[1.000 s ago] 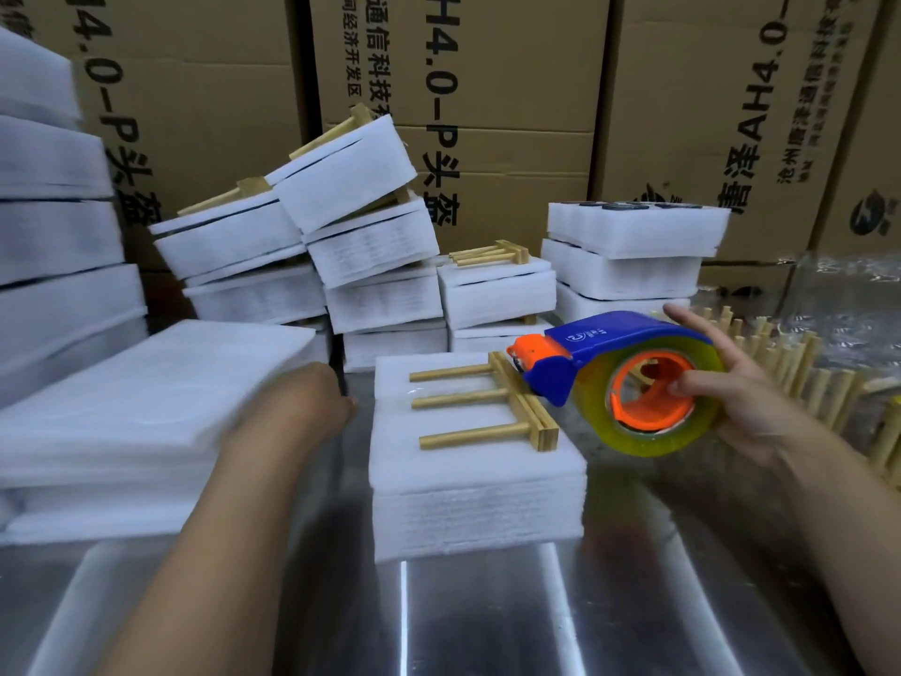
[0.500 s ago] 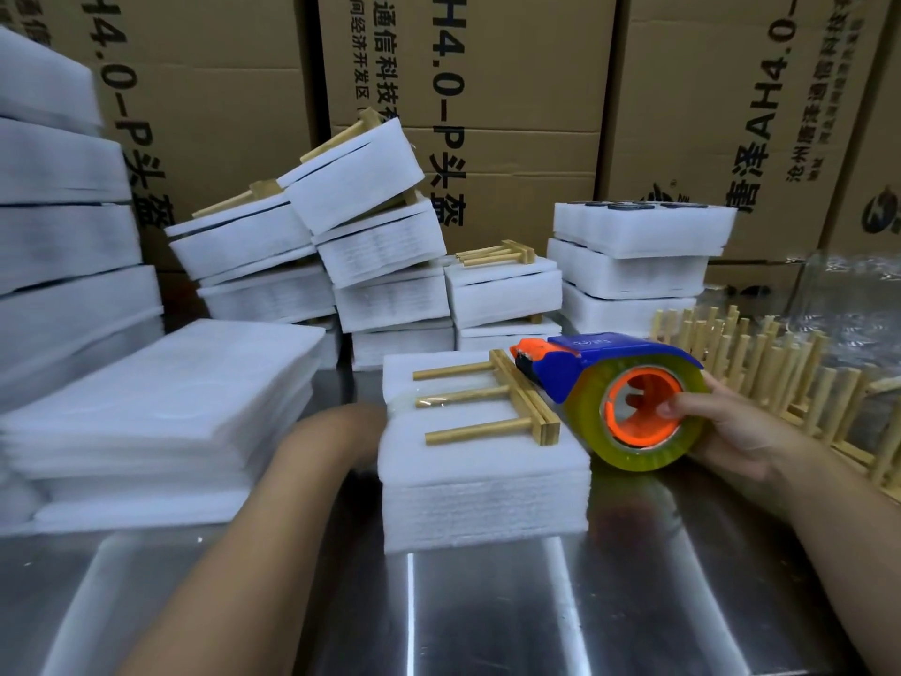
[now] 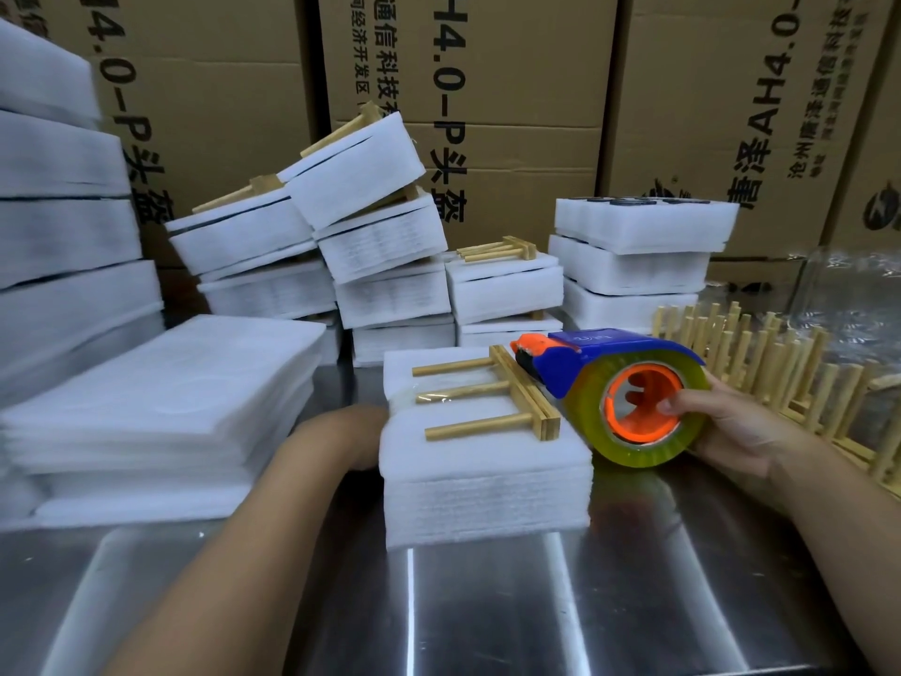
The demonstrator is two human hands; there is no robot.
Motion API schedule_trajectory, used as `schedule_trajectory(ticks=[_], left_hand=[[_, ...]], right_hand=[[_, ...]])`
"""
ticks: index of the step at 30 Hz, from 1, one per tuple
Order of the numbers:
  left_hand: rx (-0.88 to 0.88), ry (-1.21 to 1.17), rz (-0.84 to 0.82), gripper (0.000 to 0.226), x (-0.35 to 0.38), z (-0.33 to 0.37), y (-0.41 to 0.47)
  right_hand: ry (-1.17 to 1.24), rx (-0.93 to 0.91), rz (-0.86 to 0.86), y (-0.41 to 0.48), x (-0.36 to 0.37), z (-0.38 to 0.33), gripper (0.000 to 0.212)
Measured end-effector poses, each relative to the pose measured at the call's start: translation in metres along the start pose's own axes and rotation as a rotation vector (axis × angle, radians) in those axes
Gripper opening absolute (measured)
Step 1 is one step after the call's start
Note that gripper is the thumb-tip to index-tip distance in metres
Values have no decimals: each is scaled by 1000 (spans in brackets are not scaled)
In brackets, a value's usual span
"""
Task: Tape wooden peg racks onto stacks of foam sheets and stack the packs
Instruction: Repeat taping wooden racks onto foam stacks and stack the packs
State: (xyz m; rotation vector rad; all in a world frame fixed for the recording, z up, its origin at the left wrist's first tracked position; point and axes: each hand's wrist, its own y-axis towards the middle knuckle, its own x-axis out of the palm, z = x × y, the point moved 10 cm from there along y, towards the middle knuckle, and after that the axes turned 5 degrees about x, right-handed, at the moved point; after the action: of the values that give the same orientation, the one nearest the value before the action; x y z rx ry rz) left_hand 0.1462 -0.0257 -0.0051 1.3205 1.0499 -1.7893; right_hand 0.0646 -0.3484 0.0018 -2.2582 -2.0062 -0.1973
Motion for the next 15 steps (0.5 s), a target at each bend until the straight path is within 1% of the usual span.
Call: schedule_trajectory(ticks=[3, 6, 11, 15], left_hand=[[-6, -3, 3, 20, 0, 0, -1], [-9, 1, 5, 12, 1, -1, -1], [-69, -2, 24, 26, 5, -8, -1], [-118, 25, 42, 25, 5, -12, -2]], right_hand=[[-1, 1, -1, 0, 0, 0, 58], [6, 4, 6, 1, 0, 1, 58], [8, 11, 13, 1, -1, 2, 59], [8, 18, 16, 1, -1, 2, 60]])
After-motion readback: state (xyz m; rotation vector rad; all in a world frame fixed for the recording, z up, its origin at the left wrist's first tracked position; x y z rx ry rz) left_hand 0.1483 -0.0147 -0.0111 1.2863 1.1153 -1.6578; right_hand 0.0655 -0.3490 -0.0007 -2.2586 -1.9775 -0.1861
